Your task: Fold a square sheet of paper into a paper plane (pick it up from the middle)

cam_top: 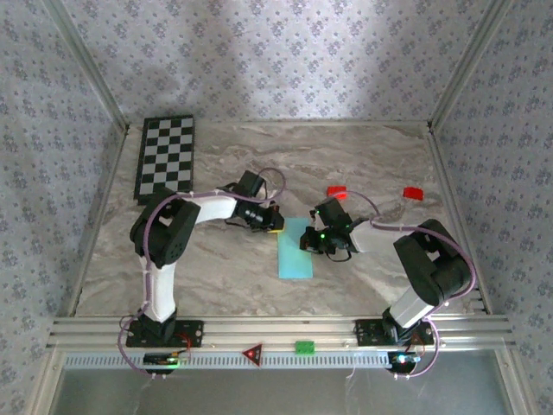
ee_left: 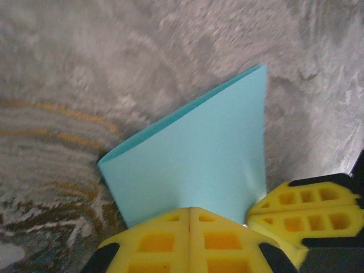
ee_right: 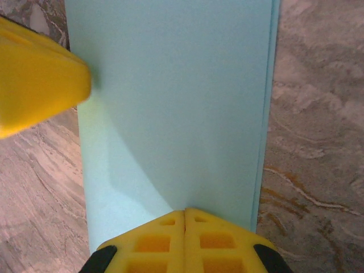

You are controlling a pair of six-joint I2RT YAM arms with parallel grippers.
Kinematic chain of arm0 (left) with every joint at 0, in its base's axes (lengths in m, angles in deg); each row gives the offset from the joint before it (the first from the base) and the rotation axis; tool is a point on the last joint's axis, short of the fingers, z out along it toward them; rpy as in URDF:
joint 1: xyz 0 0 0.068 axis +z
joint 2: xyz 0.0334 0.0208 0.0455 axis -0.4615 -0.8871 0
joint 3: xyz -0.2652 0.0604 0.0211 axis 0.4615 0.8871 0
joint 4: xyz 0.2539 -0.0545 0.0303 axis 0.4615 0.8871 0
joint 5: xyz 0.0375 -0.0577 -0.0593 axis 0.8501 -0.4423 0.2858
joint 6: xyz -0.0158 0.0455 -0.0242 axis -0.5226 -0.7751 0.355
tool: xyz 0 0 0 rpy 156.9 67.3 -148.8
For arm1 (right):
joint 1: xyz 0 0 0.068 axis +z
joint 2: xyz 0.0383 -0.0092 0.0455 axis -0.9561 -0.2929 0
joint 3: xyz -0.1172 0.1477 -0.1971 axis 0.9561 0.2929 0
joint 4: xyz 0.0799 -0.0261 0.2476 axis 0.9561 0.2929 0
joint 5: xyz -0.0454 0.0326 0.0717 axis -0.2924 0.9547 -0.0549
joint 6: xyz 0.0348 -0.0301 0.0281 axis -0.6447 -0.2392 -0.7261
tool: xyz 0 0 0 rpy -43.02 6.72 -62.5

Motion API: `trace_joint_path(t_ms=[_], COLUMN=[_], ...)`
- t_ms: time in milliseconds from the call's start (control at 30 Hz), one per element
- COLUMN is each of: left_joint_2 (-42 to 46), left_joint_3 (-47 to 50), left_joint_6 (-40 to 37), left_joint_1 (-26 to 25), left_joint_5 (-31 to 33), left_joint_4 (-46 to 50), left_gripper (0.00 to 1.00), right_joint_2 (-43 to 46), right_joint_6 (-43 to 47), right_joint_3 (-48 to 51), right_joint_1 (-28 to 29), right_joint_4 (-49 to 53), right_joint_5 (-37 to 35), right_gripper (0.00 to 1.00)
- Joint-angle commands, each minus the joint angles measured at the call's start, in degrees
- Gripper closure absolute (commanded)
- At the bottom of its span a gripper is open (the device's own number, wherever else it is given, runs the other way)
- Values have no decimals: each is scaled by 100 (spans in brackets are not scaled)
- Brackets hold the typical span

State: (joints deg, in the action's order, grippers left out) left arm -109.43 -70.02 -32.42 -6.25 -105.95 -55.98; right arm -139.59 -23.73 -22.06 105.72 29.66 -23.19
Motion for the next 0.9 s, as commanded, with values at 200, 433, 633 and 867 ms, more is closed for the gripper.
trace_joint_path(t_ms=[200,433,633,867], left_joint_2=[-436,-627,-165,749], left_joint_3=[-570,-528,-405,71], left_joint_6=[-104,-118,135,505], left_joint_1=[192,305,313,232], left_joint_5=[47,89,26,228], left_joint_4=[391,342,136,-219], left_gripper=[100,100,99,94], right_joint_2=[-226,-145,4,1178], right_joint_6=[61,112,163,163], right_joint_3=[203,197,15,-115], right_joint_1=[-40,-41,-45,27], right_joint_4=[660,719,556,776], right_joint_5=[-380,-346,-81,-527], right_gripper=[95,93,91,73])
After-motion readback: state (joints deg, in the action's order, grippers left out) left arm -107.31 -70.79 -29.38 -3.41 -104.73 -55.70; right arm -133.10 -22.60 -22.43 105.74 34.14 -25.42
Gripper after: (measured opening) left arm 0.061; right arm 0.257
